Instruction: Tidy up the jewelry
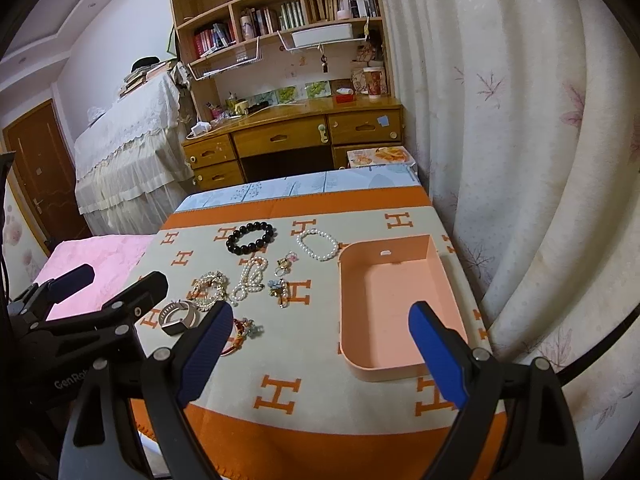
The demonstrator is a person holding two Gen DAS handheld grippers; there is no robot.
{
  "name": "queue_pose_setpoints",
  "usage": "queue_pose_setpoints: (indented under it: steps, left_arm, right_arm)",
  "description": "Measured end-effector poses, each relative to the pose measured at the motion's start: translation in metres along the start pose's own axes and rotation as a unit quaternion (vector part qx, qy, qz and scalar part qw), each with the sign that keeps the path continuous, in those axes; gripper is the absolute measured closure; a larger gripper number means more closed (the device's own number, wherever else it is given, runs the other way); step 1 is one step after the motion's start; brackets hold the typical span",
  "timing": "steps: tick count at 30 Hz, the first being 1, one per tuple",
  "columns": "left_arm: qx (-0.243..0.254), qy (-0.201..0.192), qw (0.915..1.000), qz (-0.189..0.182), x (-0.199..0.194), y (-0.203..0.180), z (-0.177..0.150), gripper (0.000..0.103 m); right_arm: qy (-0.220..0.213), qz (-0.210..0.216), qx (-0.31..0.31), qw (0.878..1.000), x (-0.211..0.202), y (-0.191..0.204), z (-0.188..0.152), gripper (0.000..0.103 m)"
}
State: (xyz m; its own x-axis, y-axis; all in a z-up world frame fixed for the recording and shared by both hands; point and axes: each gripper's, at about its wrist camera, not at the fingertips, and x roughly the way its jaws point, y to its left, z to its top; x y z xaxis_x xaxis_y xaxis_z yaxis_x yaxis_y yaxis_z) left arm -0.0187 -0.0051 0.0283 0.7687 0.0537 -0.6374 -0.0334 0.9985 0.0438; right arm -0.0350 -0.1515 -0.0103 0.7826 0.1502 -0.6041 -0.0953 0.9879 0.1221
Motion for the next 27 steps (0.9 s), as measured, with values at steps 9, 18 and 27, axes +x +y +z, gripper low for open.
queue_pose_setpoints:
  steps: [9,18,27]
  left_arm:
    - [-0.008,0.014,0.9998,-0.008,0.006,-0.002,-0.002,0.001]
    - [-0.006,0.015,0.9998,0.014,0.006,-0.007,-0.001,0.001]
    - [-0.012,0.014,0.9995,0.024,0.003,-0.01,0.0,0.001]
  right_arm:
    - [0.01,-0.002,0.0,1.0,0.002,-0.004,-0.001,0.013]
    - [0.015,0.001,-0.005,1.0,0.002,-0.005,0.002,0.013]
    - [0.017,0.011,-0.006,1.0,0.005,-0.01,0.006,0.013]
